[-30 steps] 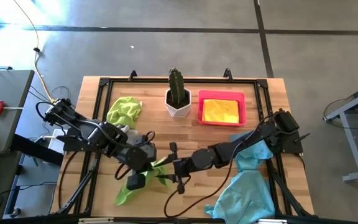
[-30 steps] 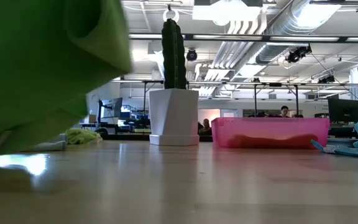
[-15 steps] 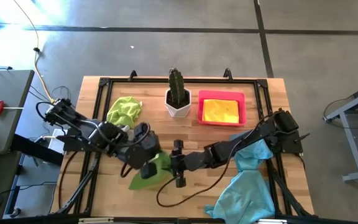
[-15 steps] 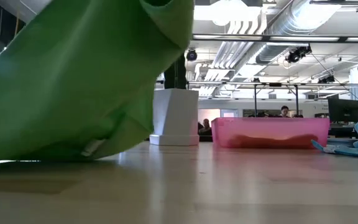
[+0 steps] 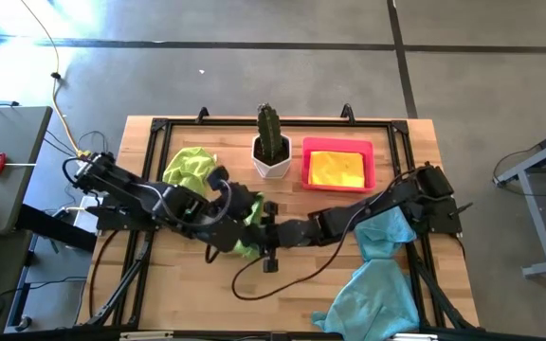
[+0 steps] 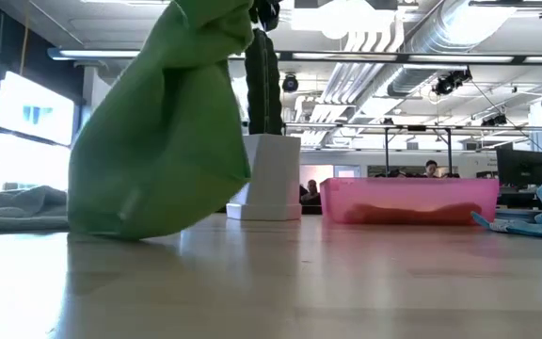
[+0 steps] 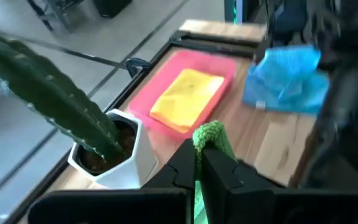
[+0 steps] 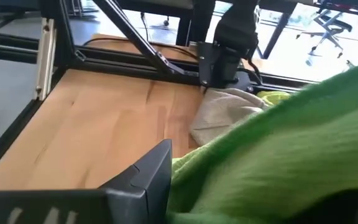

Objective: Fold microfiber towels
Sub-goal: Fold the bottom green microfiber towel

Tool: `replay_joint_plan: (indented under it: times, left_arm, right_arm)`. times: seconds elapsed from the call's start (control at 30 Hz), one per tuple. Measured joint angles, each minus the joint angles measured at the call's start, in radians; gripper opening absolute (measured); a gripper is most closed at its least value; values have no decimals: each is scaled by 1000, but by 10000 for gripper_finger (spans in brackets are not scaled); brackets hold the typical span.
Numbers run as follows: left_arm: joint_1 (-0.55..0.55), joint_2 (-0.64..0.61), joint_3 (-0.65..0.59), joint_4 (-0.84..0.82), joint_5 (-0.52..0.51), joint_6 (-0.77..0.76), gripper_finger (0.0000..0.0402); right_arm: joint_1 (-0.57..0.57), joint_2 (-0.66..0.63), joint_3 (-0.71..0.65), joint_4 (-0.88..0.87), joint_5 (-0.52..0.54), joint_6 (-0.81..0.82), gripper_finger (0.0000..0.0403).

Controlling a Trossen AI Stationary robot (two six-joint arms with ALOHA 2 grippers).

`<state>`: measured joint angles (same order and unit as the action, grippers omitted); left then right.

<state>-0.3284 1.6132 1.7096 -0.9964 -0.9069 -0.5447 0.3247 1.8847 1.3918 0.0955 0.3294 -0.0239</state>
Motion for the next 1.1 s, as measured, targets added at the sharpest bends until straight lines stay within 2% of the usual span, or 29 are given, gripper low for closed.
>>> replay_joint_plan:
  times: [0.2, 0.43, 0.5, 0.67, 0.73, 0.93, 1.03, 1.1]
  left_arm:
    - [16, 67, 0, 21, 2, 83, 1]
    - [24, 69, 0, 22, 17, 202, 1]
    - [25, 55, 1, 21, 81, 229, 1]
    - [22, -5, 69, 9, 424, 285, 1]
    - [21, -29, 97, -4, 519, 294, 1]
    - [20, -92, 190, -28, 654, 248, 1]
    - [17, -127, 193, -43, 731, 233, 1]
    - [17, -145, 194, -43, 789, 219, 1]
  right_arm:
    - [-45, 0, 0, -4, -7, -6, 149]
    - [-56, 4, 0, -58, -7, -17, 149]
    - [-50, 4, 0, -58, -7, -50, 149]
    - [-40, 4, 1, -127, -16, -134, 149]
    - [-38, 4, 1, -161, -47, -147, 149]
    - [-16, 4, 1, -265, -236, -179, 149]
    - [8, 4, 1, -321, -240, -217, 149]
    - [23, 4, 1, -377, -202, -245, 149]
